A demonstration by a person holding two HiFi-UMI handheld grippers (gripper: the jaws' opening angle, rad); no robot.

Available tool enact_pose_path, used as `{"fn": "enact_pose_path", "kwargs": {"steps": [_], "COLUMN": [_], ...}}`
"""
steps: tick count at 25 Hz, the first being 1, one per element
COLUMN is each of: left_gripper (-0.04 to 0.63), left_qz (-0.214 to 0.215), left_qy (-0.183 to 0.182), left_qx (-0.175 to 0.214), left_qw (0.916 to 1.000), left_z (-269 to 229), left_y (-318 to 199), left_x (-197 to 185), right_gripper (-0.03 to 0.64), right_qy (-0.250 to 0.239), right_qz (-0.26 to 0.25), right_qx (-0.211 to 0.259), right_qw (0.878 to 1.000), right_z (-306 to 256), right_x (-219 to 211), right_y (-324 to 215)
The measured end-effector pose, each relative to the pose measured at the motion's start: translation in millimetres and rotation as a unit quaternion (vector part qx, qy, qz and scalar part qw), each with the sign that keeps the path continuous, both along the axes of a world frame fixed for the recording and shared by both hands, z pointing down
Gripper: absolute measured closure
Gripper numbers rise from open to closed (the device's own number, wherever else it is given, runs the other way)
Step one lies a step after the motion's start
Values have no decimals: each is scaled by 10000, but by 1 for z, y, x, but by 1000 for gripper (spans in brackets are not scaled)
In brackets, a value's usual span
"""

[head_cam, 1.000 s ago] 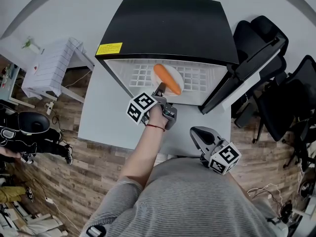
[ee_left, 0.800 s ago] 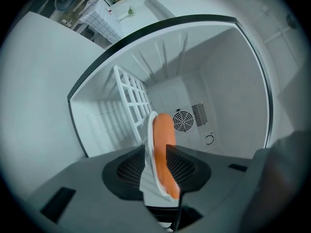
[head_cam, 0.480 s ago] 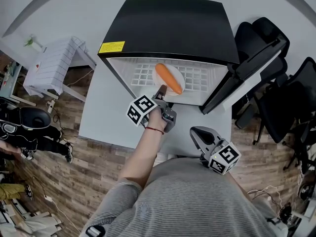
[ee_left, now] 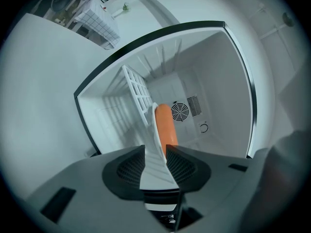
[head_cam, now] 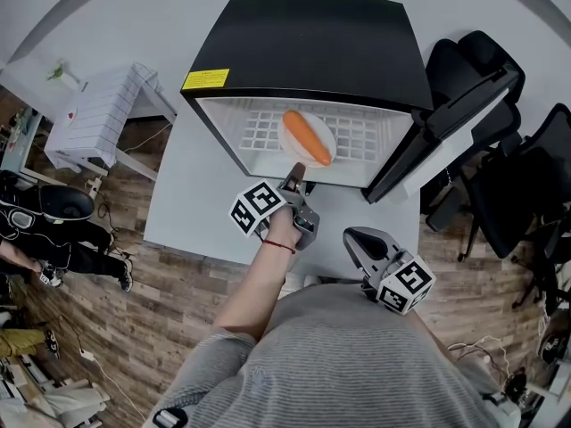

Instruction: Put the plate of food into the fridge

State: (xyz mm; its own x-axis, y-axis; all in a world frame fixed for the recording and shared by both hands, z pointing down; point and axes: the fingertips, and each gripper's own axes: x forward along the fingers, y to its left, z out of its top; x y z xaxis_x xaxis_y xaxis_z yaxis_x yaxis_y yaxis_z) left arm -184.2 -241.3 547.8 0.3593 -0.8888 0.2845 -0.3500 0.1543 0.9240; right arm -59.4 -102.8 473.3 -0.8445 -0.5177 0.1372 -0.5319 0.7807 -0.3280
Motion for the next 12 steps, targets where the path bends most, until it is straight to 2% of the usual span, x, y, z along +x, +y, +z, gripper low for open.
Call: {"fn": "enact_pose_path", "kwargs": {"steps": [10,12], "left_gripper": [476,492], "left_qz": [173,174], "left_qy": [63,49], "left_qx": [54,102], "left_qw": [9998,9998], "left_z": [-4,-7], "left_y": [31,37], "left_x": [10,9], "right_gripper": [603,603], "right_qy": [9,14], "right_qz": [-38,-39], "right_qx": [29,47], "right_qw": [10000,10000], "right_z": [0,0], "right_x": [-2,-1], "right_y": [10,11]}}
